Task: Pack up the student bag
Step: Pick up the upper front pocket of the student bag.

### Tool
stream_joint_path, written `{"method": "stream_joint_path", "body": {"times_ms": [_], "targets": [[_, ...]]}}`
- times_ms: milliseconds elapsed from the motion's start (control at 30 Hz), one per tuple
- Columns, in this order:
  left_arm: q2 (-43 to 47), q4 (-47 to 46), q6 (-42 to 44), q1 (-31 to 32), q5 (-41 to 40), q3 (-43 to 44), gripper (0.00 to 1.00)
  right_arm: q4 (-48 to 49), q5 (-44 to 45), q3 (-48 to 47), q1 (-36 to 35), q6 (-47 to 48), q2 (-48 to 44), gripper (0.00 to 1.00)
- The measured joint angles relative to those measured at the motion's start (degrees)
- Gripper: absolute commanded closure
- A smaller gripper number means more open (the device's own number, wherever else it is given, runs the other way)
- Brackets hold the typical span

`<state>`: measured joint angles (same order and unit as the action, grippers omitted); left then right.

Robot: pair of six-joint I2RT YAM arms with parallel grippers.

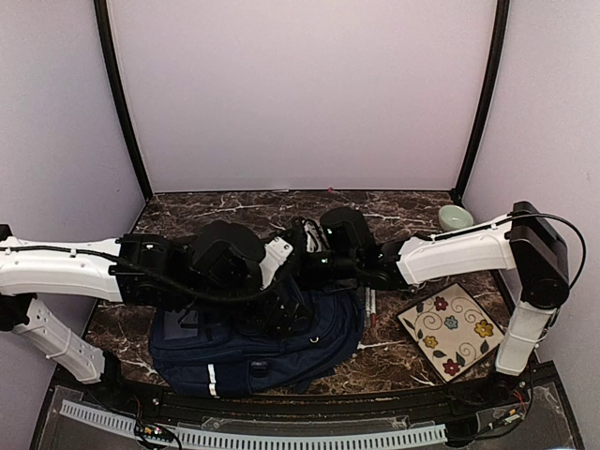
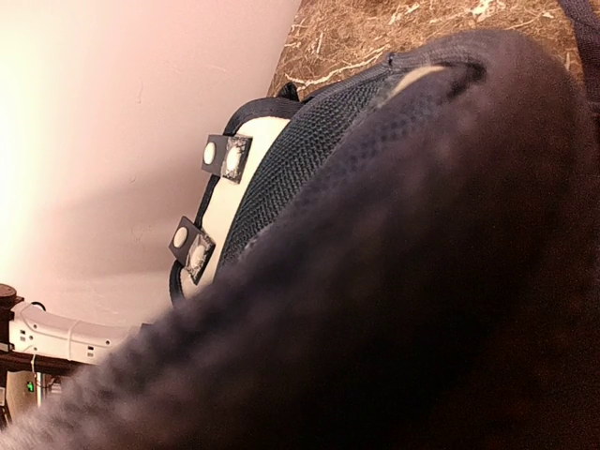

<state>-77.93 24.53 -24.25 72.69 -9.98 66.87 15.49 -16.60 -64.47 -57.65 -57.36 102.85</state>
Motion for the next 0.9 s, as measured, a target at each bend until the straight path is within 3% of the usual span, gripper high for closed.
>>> {"method": "stream_joint_path", "body": {"times_ms": [333, 433, 500, 567, 700, 733, 900], "targets": [[-14.4, 11.3, -0.6, 5.1, -18.4, 11.3, 0.15, -0.1, 0.7, 0.0, 0.0, -0.2, 0.0, 1.0], [-17.9, 15.2, -1.5, 5.9, -22.7, 15.0, 0.2, -0.1, 1.2, 0.0, 0.1, -0.3, 0.0, 1.0], [-19.2, 16.8, -2.1, 6.0, -24.8, 16.4, 0.34, -0.1, 1.4, 0.0, 0.2, -0.3, 0.0, 1.0], [-19.2, 17.7, -2.8, 5.9, -26.4, 16.6, 0.57, -0.1, 1.5, 0.0, 0.3, -0.3, 0.0, 1.0], [-17.8, 16.7, -4.7, 6.5, -26.6, 16.1, 0.94, 0.3, 2.3, 0.3, 0.3, -0.4, -0.2, 1.0], [-16.8, 16.5, -4.9, 6.7, -26.5, 15.6, 1.0, 0.3, 2.5, 0.5, 0.3, -0.4, -0.3, 1.0], [-11.0, 15.6, -5.4, 6.6, -25.4, 12.9, 1.0, 0.5, 2.3, 0.7, 0.5, -0.1, -0.6, 1.0]]}}
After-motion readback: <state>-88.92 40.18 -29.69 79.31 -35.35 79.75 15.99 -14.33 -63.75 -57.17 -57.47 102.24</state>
